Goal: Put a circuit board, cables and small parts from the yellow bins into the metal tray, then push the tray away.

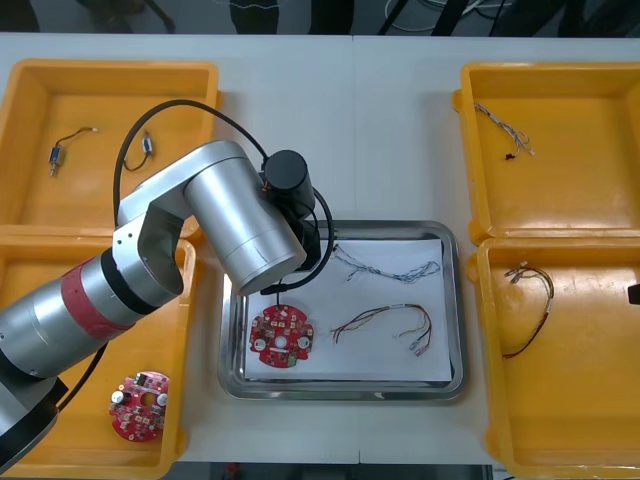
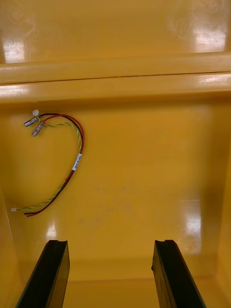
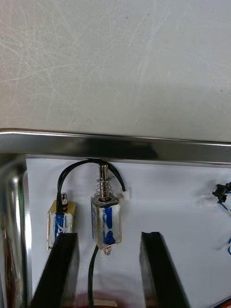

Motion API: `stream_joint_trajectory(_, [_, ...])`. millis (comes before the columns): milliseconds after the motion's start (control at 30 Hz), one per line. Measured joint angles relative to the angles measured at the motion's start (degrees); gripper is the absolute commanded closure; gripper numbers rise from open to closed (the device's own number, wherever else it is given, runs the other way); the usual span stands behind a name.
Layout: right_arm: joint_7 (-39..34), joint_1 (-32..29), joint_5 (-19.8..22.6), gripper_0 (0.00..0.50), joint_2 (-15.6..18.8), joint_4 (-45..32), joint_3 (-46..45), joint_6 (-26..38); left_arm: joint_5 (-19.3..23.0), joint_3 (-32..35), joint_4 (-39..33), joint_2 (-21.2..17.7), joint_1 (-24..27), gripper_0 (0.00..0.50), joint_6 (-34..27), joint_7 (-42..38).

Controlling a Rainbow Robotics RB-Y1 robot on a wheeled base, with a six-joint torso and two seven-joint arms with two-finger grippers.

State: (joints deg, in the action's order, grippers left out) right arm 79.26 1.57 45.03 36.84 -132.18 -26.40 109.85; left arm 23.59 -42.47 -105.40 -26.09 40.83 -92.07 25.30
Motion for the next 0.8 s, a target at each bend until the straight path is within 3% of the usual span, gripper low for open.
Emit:
stream_joint_trajectory(567, [0.0,0.0,0.03,0.0,-0.01,0.01,0.0,0.0,-0.87,-1.01,-0.23,-0.09,0.0,0.0,-0.07,-1.6])
stream_joint_trajectory(800, [0.0,0.0,0.42,0.0,0.0,0.02,0.0,0.0,3.44,5.32,-3.23,-1.26,-0.01,0.0,-5.11,-1.59])
